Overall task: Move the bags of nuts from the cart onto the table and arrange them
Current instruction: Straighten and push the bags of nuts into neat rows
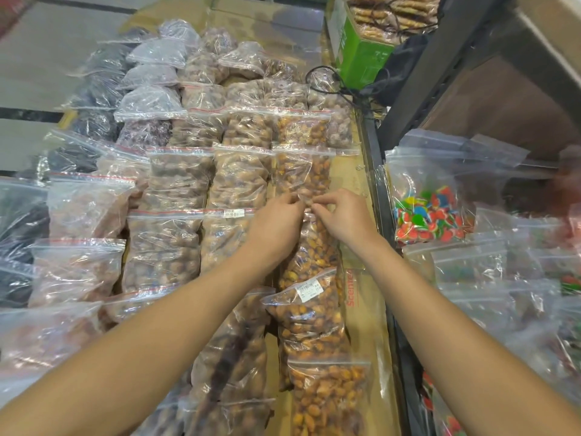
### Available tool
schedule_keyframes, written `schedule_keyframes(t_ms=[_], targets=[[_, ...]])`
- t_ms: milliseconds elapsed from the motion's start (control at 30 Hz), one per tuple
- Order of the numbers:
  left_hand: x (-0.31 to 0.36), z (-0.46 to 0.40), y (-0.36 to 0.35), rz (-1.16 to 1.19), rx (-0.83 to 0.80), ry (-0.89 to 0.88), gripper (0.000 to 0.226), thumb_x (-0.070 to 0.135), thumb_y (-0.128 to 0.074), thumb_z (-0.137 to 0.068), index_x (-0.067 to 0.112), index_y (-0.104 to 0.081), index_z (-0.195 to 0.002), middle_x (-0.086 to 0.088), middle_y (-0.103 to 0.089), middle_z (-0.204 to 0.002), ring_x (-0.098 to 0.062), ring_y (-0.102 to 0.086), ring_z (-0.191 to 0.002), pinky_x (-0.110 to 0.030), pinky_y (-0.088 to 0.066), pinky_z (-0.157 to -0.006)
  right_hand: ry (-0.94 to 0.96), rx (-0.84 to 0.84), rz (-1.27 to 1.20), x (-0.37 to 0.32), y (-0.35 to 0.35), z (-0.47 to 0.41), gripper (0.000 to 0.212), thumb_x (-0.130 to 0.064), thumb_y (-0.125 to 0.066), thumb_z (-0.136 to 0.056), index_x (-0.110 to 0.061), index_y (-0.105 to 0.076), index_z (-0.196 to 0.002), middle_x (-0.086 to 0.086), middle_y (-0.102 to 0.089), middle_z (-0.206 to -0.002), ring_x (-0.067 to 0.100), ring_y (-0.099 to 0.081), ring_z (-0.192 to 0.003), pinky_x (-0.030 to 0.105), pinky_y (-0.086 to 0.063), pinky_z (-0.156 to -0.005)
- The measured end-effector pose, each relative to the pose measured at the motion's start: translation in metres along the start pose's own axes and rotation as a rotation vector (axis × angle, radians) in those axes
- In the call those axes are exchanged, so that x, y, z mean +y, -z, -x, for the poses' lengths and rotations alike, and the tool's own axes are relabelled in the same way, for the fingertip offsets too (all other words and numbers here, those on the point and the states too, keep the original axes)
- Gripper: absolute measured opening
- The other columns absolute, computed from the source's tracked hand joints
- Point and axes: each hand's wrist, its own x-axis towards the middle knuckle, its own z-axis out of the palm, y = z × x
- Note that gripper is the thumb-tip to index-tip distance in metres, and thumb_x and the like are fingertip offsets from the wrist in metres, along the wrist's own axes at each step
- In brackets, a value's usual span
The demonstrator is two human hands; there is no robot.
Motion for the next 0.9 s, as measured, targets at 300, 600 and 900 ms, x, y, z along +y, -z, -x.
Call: schedule_keyframes(t_ms=[300, 600, 900], targets=[[-0.003, -0.008, 0.024, 0.264, -0.096, 0.098, 0.024, 0.013, -0.049, -0.097, 0.008, -0.072, -0.092, -0.011, -0.070, -0.092, -0.032, -0.066, -0.088, -0.042, -0.055, -0.074, -0.097, -0.056, -0.141, -0.003, 0.006, 0.012, 0.029, -0.027, -0.062, -0.101, -0.015, -0.073, -0.125, 0.006, -0.075, -0.121, 0.023, -0.068, -0.114, 0.026, -0.046, -0.093], [-0.014, -0.041, 0.018, 0.225, -0.306, 0.198, 0.070, 0.032, -0.047, -0.105, 0.018, -0.010, -0.162, -0.018, 0.005, -0.169, -0.041, -0.025, -0.150, -0.049, -0.032, -0.117, -0.160, -0.161, -0.299, -0.015, -0.005, -0.022, 0.077, -0.013, -0.067, -0.096, -0.023, -0.028, -0.162, 0.002, -0.039, -0.162, 0.022, -0.040, -0.148, 0.037, -0.037, -0.119], [-0.023, -0.055, 0.014, 0.224, -0.404, 0.174, 0.075, 0.034, -0.048, -0.103, 0.025, -0.005, -0.163, -0.008, 0.006, -0.170, -0.049, -0.014, -0.150, -0.057, -0.022, -0.121, -0.198, -0.181, -0.256, -0.008, -0.005, -0.025, 0.078, -0.015, -0.067, -0.098, -0.015, -0.022, -0.163, 0.002, -0.038, -0.164, 0.021, -0.040, -0.147, 0.020, -0.032, -0.104]])
